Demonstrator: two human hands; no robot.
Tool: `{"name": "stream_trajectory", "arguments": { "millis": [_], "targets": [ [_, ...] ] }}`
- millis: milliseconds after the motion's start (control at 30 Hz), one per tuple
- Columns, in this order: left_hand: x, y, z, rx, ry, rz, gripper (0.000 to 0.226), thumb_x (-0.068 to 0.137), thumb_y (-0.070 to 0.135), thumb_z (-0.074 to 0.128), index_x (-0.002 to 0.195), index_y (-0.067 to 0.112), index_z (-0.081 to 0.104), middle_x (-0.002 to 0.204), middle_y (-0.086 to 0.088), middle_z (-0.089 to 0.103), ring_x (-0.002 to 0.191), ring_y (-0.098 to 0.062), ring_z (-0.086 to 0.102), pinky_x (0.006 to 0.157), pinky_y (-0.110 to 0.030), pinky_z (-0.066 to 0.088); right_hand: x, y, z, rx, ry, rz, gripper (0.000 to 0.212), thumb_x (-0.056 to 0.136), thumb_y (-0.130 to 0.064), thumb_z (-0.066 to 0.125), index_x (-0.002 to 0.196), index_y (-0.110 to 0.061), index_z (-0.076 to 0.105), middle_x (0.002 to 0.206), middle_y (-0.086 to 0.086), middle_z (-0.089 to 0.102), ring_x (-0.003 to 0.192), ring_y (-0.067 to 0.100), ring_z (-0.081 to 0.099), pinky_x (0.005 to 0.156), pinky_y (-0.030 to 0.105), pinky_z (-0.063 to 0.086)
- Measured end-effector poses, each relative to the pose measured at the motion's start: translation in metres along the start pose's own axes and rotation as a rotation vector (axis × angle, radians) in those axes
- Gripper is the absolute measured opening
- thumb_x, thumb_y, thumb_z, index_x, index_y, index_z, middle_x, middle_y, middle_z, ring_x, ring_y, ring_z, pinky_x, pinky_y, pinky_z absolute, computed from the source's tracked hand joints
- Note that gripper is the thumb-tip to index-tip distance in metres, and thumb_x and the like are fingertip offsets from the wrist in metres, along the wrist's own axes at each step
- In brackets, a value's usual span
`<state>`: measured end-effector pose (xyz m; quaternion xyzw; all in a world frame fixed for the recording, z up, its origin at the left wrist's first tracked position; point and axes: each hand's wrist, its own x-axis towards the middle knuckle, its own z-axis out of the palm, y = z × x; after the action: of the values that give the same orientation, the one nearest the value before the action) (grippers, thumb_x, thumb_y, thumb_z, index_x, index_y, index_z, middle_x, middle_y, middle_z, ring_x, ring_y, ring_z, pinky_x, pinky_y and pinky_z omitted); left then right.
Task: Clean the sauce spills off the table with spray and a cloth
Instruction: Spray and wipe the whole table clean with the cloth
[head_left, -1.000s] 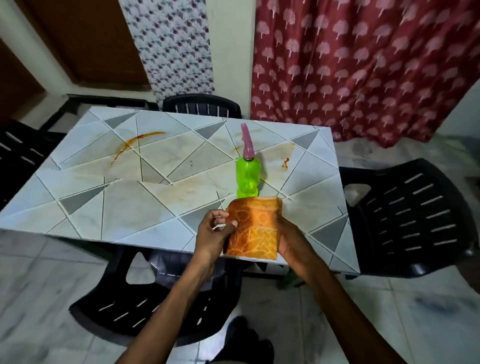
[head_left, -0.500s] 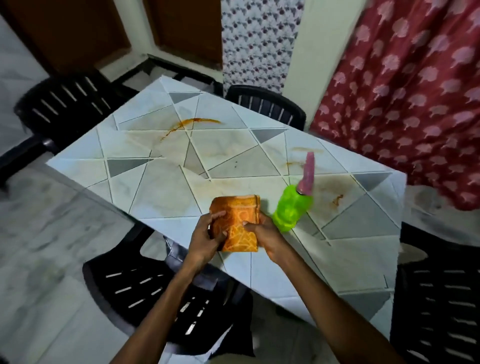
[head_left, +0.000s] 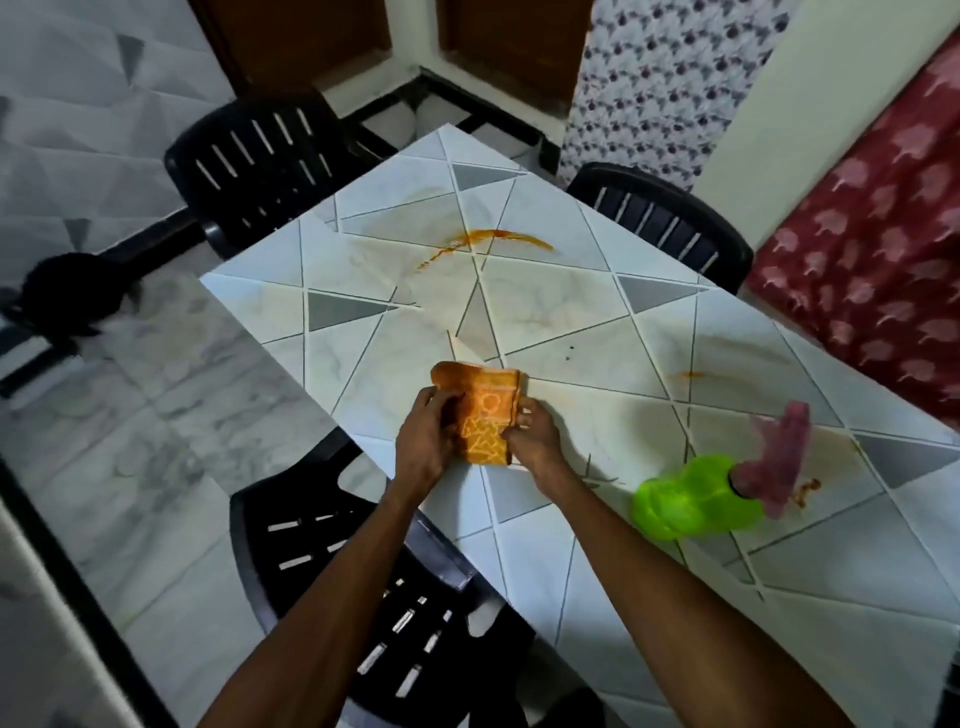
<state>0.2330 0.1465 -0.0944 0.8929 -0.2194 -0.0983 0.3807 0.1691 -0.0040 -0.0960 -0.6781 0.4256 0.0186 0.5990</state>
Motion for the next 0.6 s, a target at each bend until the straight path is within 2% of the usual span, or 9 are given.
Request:
{"name": "stream_trajectory", "arguments": {
  "millis": [100, 167, 267, 367, 433, 467, 500, 567, 600],
  "targets": [
    [0.011, -0.014, -0.004, 0.054, -0.013, -0.03, 0.057, 0.076, 0.006, 0.059, 0.128, 0.028, 0.051, 0.125, 0.0, 0.052, 0.103, -0.021, 0.058, 0.077, -0.038, 0.053, 0.001, -0.002, -0.001, 0.05, 0.009, 0.023, 0.049, 0.086, 0.012, 0.063, 0.13, -0.008, 0.055, 0.112, 0.01, 0.064, 0.113, 0.034, 0.064, 0.093, 0.045, 0.056],
    [0.017, -0.025, -0.003, 0.17, -0.037, -0.077, 0.058, 0.08, 0.008, 0.059, 0.131, 0.032, 0.047, 0.128, -0.003, 0.051, 0.103, -0.028, 0.059, 0.076, -0.044, 0.055, -0.009, 0.004, -0.008, 0.054, 0.028, 0.018, 0.045, 0.088, 0.006, 0.065, 0.129, -0.011, 0.055, 0.106, 0.007, 0.067, 0.11, 0.034, 0.067, 0.094, 0.046, 0.055],
    [0.019, -0.027, 0.005, 0.296, -0.025, -0.106, 0.057, 0.083, 0.006, 0.057, 0.135, 0.03, 0.048, 0.133, -0.009, 0.05, 0.106, -0.036, 0.057, 0.08, -0.046, 0.052, -0.033, 0.013, -0.025, 0.137, 0.03, 0.023, 0.037, 0.096, -0.007, 0.064, 0.127, -0.018, 0.05, 0.106, 0.008, 0.07, 0.09, 0.027, 0.072, 0.08, 0.042, 0.058],
    [0.011, -0.012, 0.02, 0.435, 0.015, -0.202, 0.053, 0.091, 0.012, 0.053, 0.141, 0.026, 0.042, 0.155, -0.013, 0.03, 0.137, -0.042, 0.032, 0.103, -0.054, 0.035, -0.052, 0.016, -0.042, 0.204, 0.027, 0.005, 0.03, 0.099, -0.012, 0.062, 0.125, -0.02, 0.05, 0.111, 0.016, 0.07, 0.079, 0.019, 0.069, 0.065, 0.029, 0.053],
    [0.005, -0.001, 0.027, 0.479, 0.055, -0.257, 0.058, 0.09, 0.012, 0.057, 0.142, 0.028, 0.038, 0.161, -0.013, 0.016, 0.146, -0.042, 0.016, 0.112, -0.057, 0.023, -0.063, 0.014, -0.05, 0.206, 0.032, -0.021, 0.027, 0.099, -0.012, 0.061, 0.124, -0.02, 0.051, 0.109, 0.017, 0.072, 0.076, 0.017, 0.069, 0.063, 0.026, 0.052],
    [0.003, 0.005, 0.03, 0.471, 0.068, -0.218, 0.057, 0.089, 0.009, 0.058, 0.141, 0.027, 0.04, 0.159, -0.015, 0.021, 0.145, -0.043, 0.02, 0.112, -0.056, 0.025, -0.068, 0.013, -0.055, 0.205, 0.04, -0.038, 0.028, 0.099, -0.012, 0.061, 0.124, -0.019, 0.051, 0.107, 0.016, 0.072, 0.076, 0.016, 0.069, 0.062, 0.025, 0.052],
    [0.0, 0.009, 0.031, 0.449, 0.073, -0.128, 0.054, 0.088, 0.007, 0.06, 0.138, 0.022, 0.046, 0.153, -0.018, 0.033, 0.139, -0.044, 0.031, 0.108, -0.054, 0.032, -0.074, 0.011, -0.06, 0.207, 0.044, -0.055, 0.029, 0.099, -0.012, 0.061, 0.125, -0.019, 0.05, 0.105, 0.014, 0.072, 0.075, 0.016, 0.069, 0.061, 0.025, 0.052],
    [-0.008, 0.016, 0.038, 0.382, 0.037, 0.126, 0.042, 0.084, 0.003, 0.065, 0.125, 0.013, 0.058, 0.128, -0.019, 0.055, 0.113, -0.043, 0.056, 0.091, -0.046, 0.05, -0.09, 0.007, -0.072, 0.211, 0.043, -0.081, 0.03, 0.099, -0.011, 0.062, 0.126, -0.019, 0.05, 0.103, 0.012, 0.072, 0.076, 0.016, 0.07, 0.062, 0.026, 0.053],
    [-0.012, 0.017, 0.042, 0.346, -0.016, 0.224, 0.04, 0.083, 0.004, 0.066, 0.122, 0.011, 0.061, 0.123, -0.018, 0.06, 0.107, -0.04, 0.06, 0.087, -0.042, 0.052, -0.098, 0.007, -0.077, 0.205, 0.029, -0.087, 0.029, 0.098, -0.01, 0.062, 0.124, -0.018, 0.052, 0.102, 0.01, 0.072, 0.076, 0.017, 0.07, 0.063, 0.027, 0.052]
  ]
}}
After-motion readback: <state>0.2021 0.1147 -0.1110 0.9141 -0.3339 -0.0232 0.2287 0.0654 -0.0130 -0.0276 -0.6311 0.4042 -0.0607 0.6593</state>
